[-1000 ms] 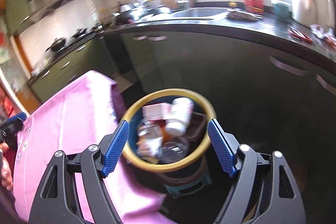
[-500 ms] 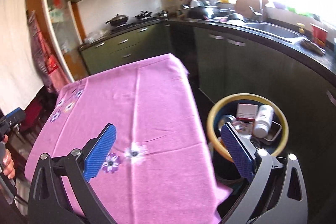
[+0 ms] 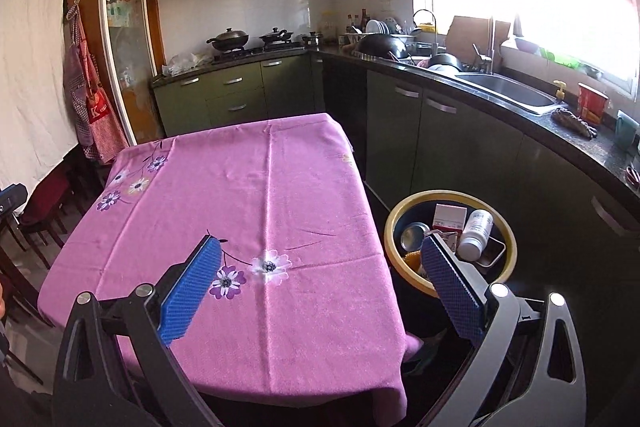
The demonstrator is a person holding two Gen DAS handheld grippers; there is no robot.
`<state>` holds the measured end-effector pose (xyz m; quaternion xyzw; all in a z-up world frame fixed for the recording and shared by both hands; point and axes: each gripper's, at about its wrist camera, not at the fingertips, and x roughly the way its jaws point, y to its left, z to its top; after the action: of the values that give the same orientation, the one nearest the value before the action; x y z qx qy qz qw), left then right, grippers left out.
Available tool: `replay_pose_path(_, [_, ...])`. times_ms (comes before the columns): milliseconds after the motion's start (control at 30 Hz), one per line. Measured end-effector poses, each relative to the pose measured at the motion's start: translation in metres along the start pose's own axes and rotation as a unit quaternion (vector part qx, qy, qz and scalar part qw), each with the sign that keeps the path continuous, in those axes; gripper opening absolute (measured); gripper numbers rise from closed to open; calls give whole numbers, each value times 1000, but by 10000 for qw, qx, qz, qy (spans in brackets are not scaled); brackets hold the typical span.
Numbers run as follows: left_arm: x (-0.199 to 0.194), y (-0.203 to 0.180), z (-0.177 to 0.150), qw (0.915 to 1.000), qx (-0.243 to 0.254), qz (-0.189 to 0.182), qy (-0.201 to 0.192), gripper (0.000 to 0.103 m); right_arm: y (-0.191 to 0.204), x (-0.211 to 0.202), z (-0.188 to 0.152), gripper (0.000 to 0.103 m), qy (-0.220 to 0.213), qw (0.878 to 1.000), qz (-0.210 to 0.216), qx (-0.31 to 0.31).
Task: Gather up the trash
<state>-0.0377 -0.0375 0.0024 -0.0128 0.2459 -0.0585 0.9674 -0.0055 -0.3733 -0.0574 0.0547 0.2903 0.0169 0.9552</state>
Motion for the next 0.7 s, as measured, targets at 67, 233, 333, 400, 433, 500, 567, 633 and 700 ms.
replay_pose_path(67, [-5, -1, -1, 10000, -16, -14, -26, 96, 0, -10, -3, 98, -56, 10000, -30, -8])
replay_pose_path(233, [-17, 0, -6, 9999, -4, 52, -87, 96, 0, -31, -5, 98, -226, 9997, -77, -30])
replay_pose_path(333, [-23, 1, -6, 9999, -13, 80, -122, 96, 0, -41, -5, 98, -321, 9994, -81, -48])
replay_pose_path(400, [-26, 1, -7, 9998, 7, 106, -144, 96, 0, -46, -5, 98, -375, 9992, -84, -73])
replay_pose_path(433, [-27, 1, -7, 9998, 14, 116, -153, 96, 1, -47, -5, 98, -390, 9992, -75, -80])
replay_pose_path(500, [-29, 0, -7, 9998, 31, 128, -165, 96, 1, -49, -4, 98, -408, 9991, -62, -88])
replay_pose_path(567, [-30, -2, -7, 9998, 58, 133, -162, 96, 1, -51, -4, 98, -413, 9991, -52, -92])
replay_pose_path(633, [-29, -3, -7, 9998, 97, 125, -146, 96, 0, -51, -4, 98, -413, 9991, -50, -90])
replay_pose_path(700, [-29, -5, -7, 9998, 106, 112, -138, 96, 0, -50, -3, 98, -418, 9991, -46, -81])
